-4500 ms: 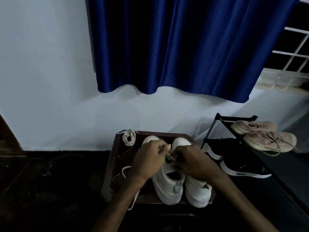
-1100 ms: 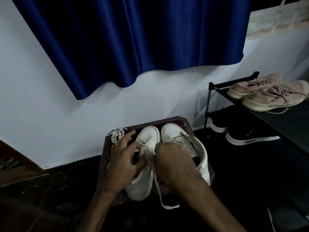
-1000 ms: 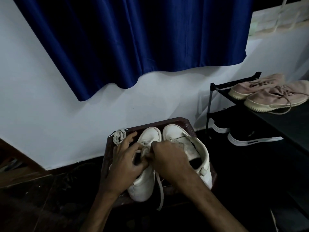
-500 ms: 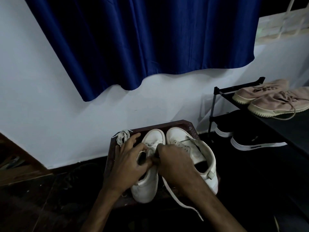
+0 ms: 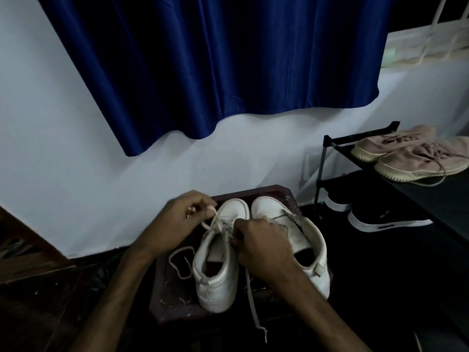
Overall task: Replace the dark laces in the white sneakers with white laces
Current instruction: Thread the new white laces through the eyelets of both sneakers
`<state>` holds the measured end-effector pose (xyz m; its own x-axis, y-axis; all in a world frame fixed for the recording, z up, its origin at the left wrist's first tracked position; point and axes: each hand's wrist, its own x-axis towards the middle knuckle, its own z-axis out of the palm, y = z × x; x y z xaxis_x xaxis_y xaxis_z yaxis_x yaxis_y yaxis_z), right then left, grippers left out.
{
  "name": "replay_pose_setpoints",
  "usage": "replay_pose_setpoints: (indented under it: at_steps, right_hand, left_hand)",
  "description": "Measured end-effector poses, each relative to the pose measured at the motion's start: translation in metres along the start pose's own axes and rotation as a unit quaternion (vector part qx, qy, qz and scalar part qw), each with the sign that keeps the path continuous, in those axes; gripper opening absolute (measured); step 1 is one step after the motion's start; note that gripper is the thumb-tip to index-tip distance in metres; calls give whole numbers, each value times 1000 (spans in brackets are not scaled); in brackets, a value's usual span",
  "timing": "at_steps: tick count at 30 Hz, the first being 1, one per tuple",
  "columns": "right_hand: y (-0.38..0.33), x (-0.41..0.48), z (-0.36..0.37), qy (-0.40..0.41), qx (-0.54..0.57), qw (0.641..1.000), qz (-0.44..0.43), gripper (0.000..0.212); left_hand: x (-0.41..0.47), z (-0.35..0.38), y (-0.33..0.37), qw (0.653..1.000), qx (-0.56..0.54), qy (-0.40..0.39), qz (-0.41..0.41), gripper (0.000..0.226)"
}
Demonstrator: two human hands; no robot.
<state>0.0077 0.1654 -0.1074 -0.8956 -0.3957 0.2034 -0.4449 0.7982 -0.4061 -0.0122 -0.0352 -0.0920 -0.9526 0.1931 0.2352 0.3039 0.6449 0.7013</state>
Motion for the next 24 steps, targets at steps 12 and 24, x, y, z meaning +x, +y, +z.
replay_pose_setpoints:
  at_steps: [12, 24]
  right_hand:
    - [-9, -15, -18, -226, -39, 972, 42, 28]
    - [-8, -3, -8, -71, -56, 995, 35, 23]
  left_hand:
    - [-28, 52, -6, 994, 60, 36, -89, 42]
    - [-44, 61, -4, 979, -81, 150, -110, 40]
